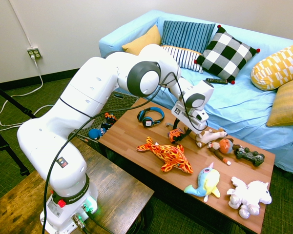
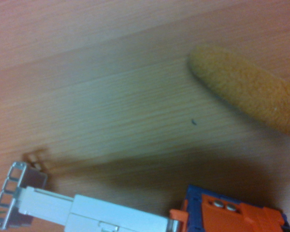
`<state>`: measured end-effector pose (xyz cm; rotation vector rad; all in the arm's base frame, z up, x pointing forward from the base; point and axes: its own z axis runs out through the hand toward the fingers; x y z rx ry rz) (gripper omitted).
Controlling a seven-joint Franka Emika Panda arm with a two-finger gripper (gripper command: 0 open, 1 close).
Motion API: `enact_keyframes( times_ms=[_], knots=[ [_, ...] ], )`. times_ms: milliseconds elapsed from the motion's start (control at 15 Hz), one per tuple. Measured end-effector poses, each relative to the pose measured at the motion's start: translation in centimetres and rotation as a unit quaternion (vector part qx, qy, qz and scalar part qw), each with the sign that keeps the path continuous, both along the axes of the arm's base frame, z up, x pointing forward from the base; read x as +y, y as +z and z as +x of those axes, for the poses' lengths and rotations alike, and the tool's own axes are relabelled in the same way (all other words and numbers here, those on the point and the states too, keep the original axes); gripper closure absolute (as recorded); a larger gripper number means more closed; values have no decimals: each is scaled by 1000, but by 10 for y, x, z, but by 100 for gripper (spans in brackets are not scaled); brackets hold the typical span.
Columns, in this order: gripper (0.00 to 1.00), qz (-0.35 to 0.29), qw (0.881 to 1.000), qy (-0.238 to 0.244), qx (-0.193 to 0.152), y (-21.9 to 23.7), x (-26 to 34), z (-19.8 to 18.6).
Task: Put the toy car in the basket
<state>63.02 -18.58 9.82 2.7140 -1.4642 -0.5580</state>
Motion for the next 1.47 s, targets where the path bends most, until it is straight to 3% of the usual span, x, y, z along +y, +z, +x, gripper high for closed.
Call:
enact_keyframes(
  times_ms=[200,400,533,867,1067,1133,1333,1467],
  knots=[
    [100,2,1000,4,-20,24,0,1],
    [100,22,997,21,-72,98,21,-5],
    [100,19,994,54,-88,145,71,-13],
    [100,-45,984,149,-89,242,334,-71],
    [100,-65,978,188,-66,259,527,-125],
    [0,-72,976,198,-55,244,571,-138],
    [0,-97,975,199,-5,184,591,-110],
    [0,-87,976,197,11,183,593,-83]
  ],
)
